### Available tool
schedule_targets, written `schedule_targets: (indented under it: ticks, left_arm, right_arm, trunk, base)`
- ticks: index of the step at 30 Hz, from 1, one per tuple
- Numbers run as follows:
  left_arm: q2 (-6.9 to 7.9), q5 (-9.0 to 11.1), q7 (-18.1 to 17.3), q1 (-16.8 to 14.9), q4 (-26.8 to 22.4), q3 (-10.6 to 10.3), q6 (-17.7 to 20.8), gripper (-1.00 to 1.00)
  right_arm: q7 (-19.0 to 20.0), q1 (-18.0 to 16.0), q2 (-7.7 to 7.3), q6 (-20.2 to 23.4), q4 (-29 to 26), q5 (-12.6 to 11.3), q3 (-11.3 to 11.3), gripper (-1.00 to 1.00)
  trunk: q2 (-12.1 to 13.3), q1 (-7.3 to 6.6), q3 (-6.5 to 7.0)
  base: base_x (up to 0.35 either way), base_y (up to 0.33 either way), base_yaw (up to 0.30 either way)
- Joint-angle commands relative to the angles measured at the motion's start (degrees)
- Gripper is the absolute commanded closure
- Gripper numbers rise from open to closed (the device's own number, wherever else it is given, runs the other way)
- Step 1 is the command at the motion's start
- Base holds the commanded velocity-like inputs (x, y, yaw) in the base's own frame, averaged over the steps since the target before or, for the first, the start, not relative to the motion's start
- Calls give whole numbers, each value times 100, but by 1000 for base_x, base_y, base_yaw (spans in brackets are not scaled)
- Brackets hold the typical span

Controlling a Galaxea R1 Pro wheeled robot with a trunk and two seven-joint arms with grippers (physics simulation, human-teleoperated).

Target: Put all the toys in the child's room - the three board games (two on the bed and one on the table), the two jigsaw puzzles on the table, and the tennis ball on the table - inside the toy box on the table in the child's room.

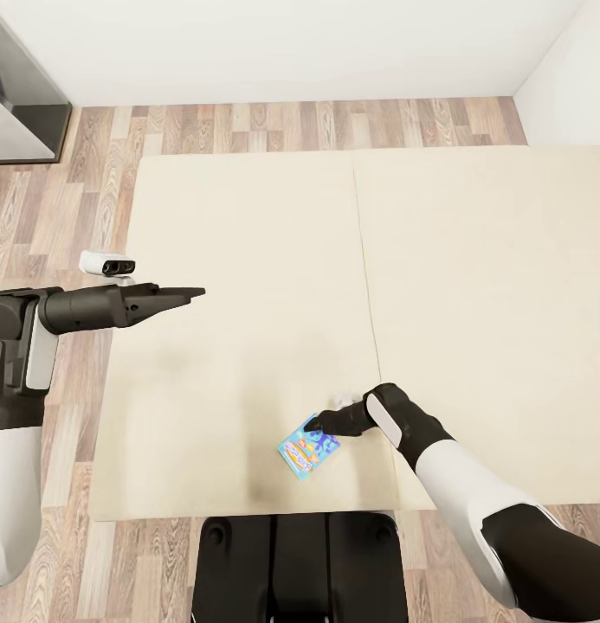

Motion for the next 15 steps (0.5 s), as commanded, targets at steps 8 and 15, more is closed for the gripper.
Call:
schedule_targets:
  ticks: [8, 15]
  left_arm:
    - [2, 2, -20, -2, -1, -4, 58, -100]
    - [2, 2, -20, -2, -1, -4, 61, -100]
  right_arm:
    - [58, -3, -6, 25, 11, 36, 9, -100]
    - [91, -3, -48, 72, 49, 0, 6, -100]
  trunk:
    - [-9, 3, -6]
    - [-9, 3, -6]
  base:
    - [0, 0, 0]
    - [0, 0, 0]
